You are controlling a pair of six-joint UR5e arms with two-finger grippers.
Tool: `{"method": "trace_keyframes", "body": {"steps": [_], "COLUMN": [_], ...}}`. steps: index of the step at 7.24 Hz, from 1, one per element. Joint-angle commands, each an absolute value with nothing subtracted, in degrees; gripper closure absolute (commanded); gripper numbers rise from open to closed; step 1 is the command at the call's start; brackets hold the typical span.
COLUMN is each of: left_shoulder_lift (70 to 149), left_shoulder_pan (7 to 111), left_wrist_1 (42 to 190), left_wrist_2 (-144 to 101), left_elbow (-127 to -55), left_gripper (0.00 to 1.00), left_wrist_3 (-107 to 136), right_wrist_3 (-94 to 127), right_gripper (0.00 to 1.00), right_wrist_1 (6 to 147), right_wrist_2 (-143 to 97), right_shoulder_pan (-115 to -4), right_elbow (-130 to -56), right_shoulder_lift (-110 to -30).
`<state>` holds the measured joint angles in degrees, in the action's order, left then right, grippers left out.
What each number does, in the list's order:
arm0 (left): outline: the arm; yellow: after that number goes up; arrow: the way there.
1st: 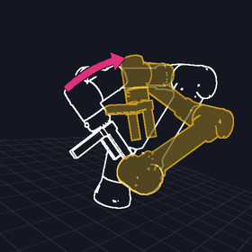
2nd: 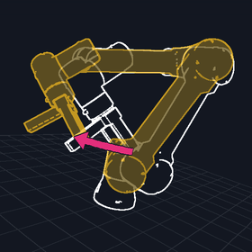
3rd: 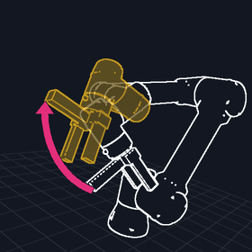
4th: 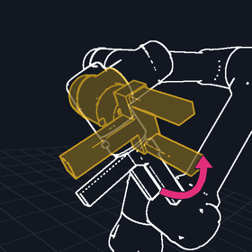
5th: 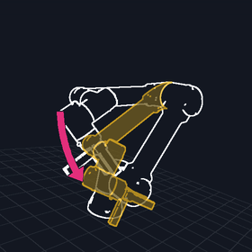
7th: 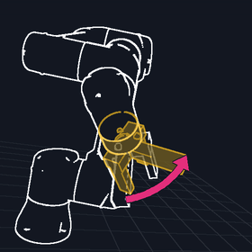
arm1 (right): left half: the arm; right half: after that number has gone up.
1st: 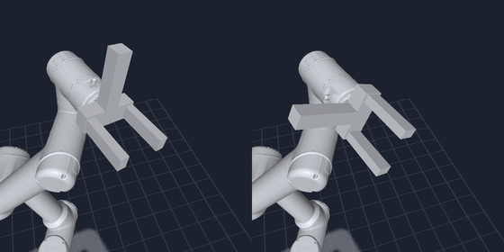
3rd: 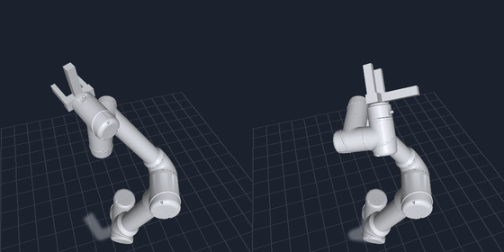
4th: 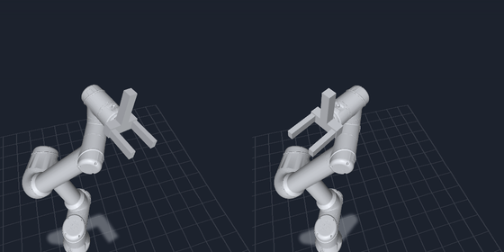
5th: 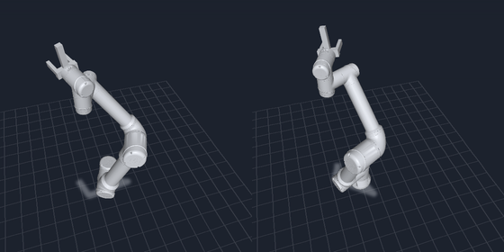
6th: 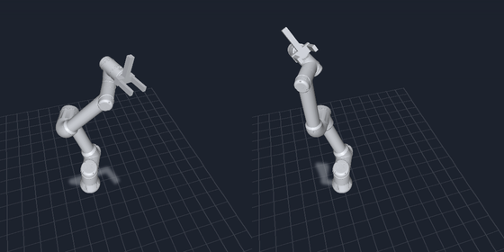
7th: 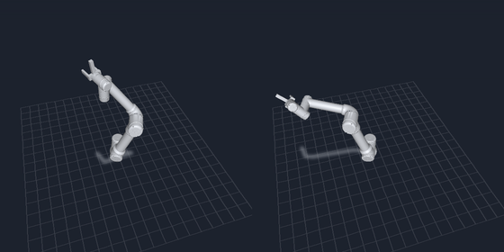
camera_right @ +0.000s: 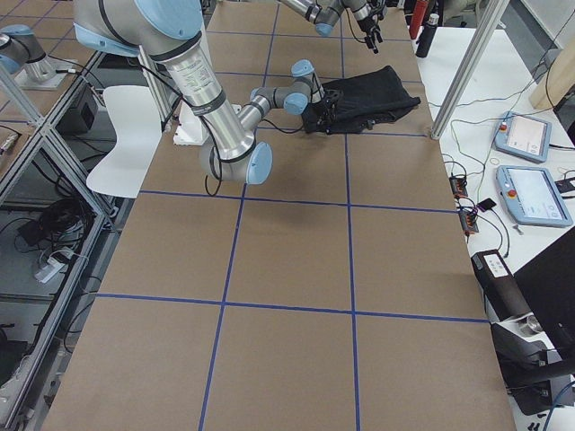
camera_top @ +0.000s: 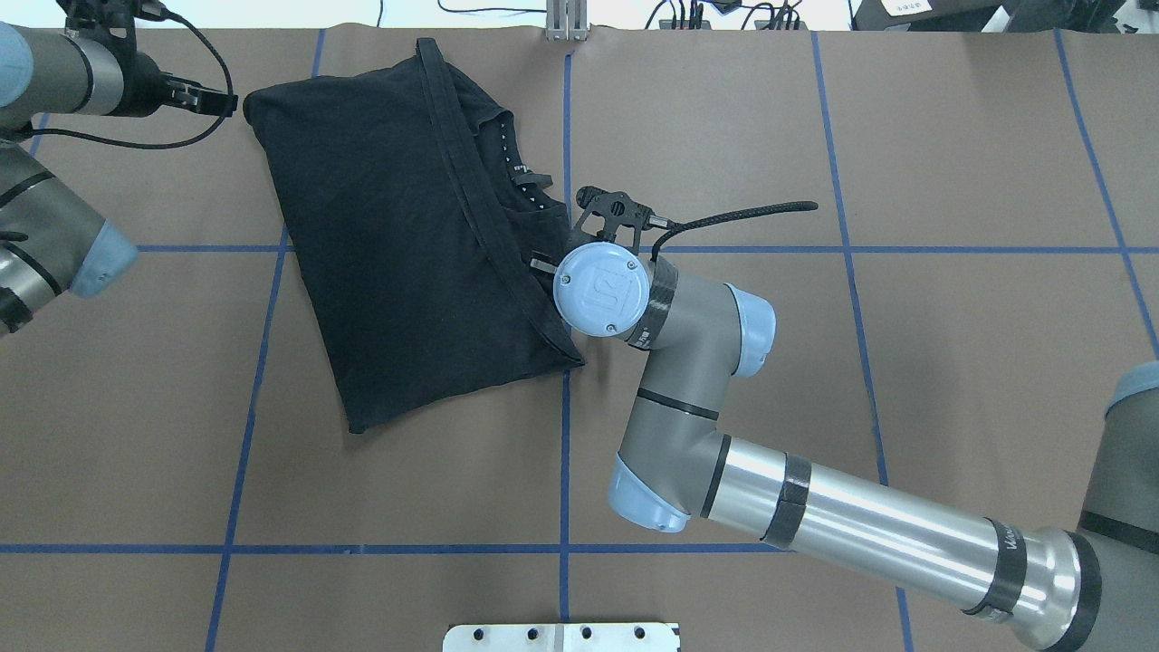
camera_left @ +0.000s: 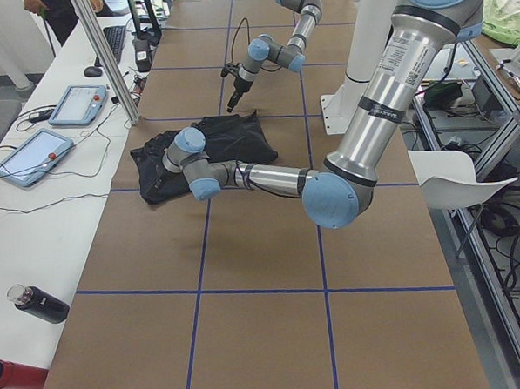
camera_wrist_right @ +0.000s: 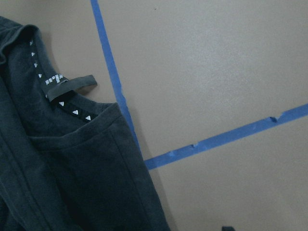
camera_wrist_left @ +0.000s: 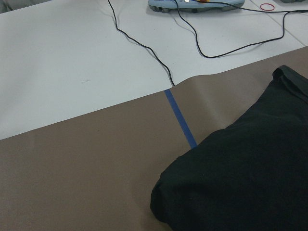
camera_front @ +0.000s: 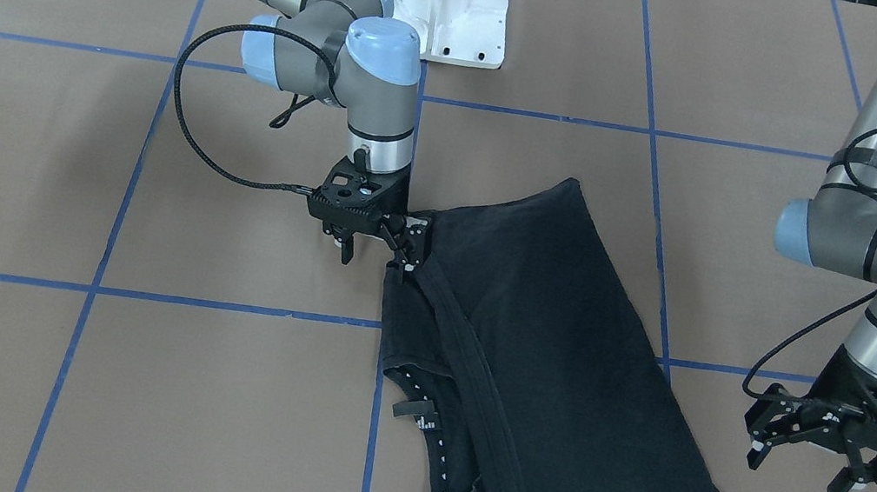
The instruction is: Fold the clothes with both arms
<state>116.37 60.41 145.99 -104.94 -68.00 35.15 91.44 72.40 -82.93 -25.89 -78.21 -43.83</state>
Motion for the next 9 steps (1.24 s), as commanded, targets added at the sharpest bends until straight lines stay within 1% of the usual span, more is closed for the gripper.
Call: {"method": "trace_keyframes", "body": {"steps": [1, 3, 4, 5, 6, 7, 9], "left_shoulder_lift": [116.28, 116.28, 116.28, 116.28, 116.28, 116.28, 116.28], "left_shoulder_pan": [60.38, 60.38, 60.38, 60.47, 60.47, 60.47, 60.47], "left_wrist_1": [145.99, 145.99, 145.99, 145.99, 145.99, 145.99, 145.99], "left_wrist_2": [-104.85, -104.94, -104.94, -104.94, -104.85, -104.94, -104.94], "left_elbow": [-67.94, -67.94, -67.94, -67.94, -67.94, -67.94, -67.94], "left_gripper": [0.00, 0.00, 0.00, 0.00, 0.00, 0.00, 0.00], "left_wrist_3": [35.16, 35.16, 35.16, 35.16, 35.16, 35.16, 35.16], "right_wrist_3": [91.58, 91.67, 91.67, 91.41, 91.23, 91.14, 89.66], "right_gripper": [0.29, 0.38, 0.54, 0.74, 0.97, 1.00, 1.00], "right_wrist_1": [72.33, 72.33, 72.25, 72.33, 72.33, 72.42, 72.68], "right_wrist_2": [-82.01, -81.83, -81.83, -81.91, -81.91, -81.91, -82.18], "right_shoulder_pan": [-24.70, -24.00, -23.99, -23.99, -23.99, -23.99, -23.99], "right_elbow": [-75.94, -75.85, -75.85, -75.85, -75.85, -75.85, -76.81], "right_shoulder_lift": [-42.28, -42.28, -42.19, -42.01, -42.01, -42.01, -42.62]}}
